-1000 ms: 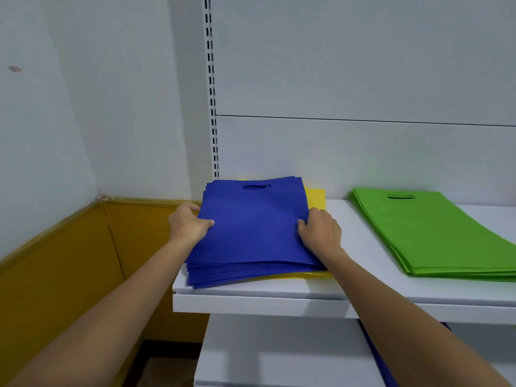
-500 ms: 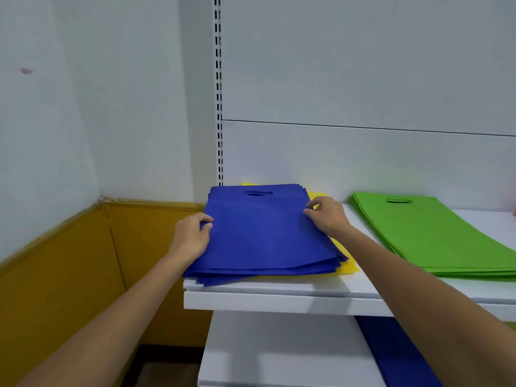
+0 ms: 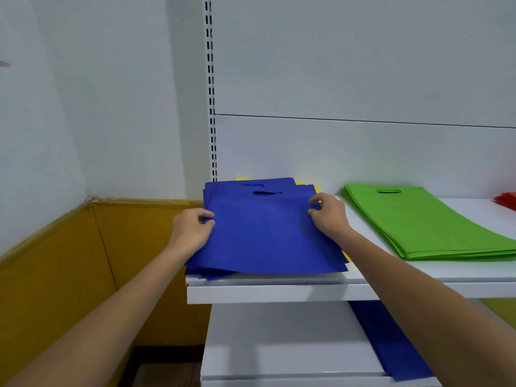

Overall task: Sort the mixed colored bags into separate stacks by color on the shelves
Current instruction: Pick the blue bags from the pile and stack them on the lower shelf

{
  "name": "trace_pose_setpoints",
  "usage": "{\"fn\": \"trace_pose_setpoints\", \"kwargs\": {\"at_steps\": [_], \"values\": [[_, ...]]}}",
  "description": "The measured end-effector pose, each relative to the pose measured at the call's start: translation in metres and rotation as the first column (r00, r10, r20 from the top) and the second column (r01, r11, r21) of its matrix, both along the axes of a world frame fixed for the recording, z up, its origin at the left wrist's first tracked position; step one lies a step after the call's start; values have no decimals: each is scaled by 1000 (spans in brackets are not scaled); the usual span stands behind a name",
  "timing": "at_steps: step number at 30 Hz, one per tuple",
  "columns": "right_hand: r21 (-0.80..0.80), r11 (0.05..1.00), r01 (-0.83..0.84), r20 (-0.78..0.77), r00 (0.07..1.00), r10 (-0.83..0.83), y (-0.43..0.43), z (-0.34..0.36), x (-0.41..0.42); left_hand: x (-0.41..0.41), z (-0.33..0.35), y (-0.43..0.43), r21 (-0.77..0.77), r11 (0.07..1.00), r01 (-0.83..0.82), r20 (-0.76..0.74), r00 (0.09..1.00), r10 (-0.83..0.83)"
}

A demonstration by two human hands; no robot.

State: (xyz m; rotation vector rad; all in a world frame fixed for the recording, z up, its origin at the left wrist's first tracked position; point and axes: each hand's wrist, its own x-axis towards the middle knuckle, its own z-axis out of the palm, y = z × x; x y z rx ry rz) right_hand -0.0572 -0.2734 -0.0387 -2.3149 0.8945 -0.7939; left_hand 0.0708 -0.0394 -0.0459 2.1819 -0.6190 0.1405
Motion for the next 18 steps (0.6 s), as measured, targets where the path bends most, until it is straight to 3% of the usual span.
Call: {"fn": "trace_pose_setpoints", "kwargs": {"at_steps": [5, 9, 15, 18], "values": [[-234, 970, 63, -129, 987, -95, 5, -6, -7, -6, -3, -5, 40, 999, 35, 46, 998, -37], [-330, 940, 89, -158, 976, -148, 10, -7, -10, -6, -6, -5, 66, 997, 51, 56, 997, -55], [-163, 986, 14, -24, 1000, -18, 6, -4, -10, -4, -5, -5, 59, 996, 68, 78, 994, -73], [-163, 986, 26, 22, 999, -23, 4, 5, -14, -5, 3, -6, 38, 996, 77, 92, 992, -81]]}}
